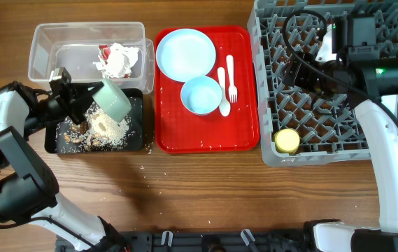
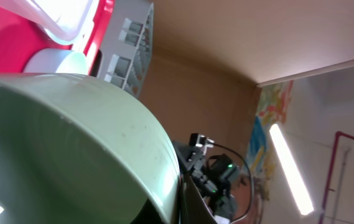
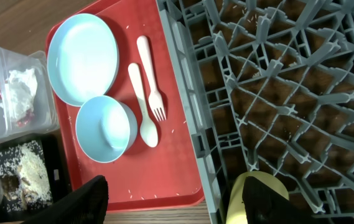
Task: Sort waste into correct bins and load items into the dishwasher rack
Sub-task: 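Tip the green bowl over the black tray to empty the rice, then set the green bowl back on the red tray with the left gripper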
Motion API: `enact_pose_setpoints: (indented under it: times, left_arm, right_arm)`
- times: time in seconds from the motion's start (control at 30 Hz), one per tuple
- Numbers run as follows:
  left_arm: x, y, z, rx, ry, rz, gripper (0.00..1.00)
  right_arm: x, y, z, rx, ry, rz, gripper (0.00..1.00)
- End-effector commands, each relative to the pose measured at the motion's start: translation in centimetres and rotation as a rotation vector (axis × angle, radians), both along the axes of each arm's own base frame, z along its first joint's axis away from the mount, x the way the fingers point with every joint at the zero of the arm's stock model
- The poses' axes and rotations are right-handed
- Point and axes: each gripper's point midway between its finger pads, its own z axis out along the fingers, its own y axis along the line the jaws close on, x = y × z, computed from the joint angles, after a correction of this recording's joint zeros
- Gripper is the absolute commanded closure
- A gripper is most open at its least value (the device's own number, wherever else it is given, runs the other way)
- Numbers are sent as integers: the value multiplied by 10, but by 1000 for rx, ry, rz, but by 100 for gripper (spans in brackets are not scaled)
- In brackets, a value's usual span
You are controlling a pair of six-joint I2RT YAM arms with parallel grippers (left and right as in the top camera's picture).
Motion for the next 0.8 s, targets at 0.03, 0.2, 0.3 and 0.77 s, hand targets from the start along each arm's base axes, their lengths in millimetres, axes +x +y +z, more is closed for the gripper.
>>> enact_pose_setpoints:
  times: [0.03, 0.2, 0.3, 0.77]
  left_arm:
    - [-11, -25, 13, 204, -141, -105, 96]
    - [-11, -101, 33, 810, -336, -358, 96]
    - [-14, -166, 4, 1117, -422, -507, 96]
    - [-64, -262, -121, 1414, -123, -704, 91]
  right_arm:
    - [3, 0, 7, -19, -29, 17, 29]
    - [4, 0, 8, -18, -35, 17, 29]
    - [3, 0, 7, -18, -31, 17, 29]
    - [2, 0, 7, -24, -30, 27, 29]
